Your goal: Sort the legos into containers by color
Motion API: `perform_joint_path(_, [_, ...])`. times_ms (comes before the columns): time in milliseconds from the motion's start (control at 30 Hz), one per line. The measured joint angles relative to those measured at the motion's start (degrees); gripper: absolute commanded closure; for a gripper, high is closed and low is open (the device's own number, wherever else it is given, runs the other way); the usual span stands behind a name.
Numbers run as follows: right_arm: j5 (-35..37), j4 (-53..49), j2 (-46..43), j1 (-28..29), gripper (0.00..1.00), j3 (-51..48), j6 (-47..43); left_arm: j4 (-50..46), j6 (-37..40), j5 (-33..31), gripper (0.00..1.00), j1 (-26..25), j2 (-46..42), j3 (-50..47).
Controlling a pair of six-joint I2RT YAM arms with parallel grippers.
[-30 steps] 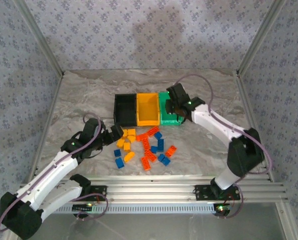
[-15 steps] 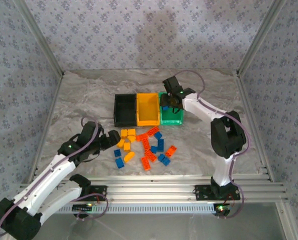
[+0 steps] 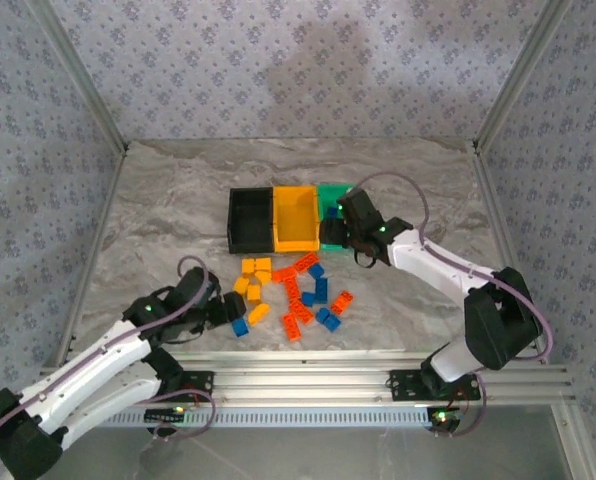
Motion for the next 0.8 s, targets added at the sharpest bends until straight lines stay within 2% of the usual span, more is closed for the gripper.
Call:
perform_joint_path(200, [-0.31,0.31,-0.63,0.39,0.25,-2.67,0.59,2.84,-2.71,-0.63,0.20,-6.71,3.67,-3.85])
perform_joint_path(433, [-0.22,0.87,-6.32,0.37,0.25,-4.94,0.72,8.37,-2.60,-1.92,0.22,-7.26,8.15,-3.82])
perform_joint_path(633, [-0.02,0.87,-9.01,0.17,0.24,-7.30,0.76,11.04,-2.71,-2.27,0.35,-7.26,12.98,-3.82])
perform_joint_path(800, [0.37,0.76,-10.23,-0.35,0.24,-8.09,0.81,11.32,-3.06,-2.40,0.43,-7.28,13.00,-3.65])
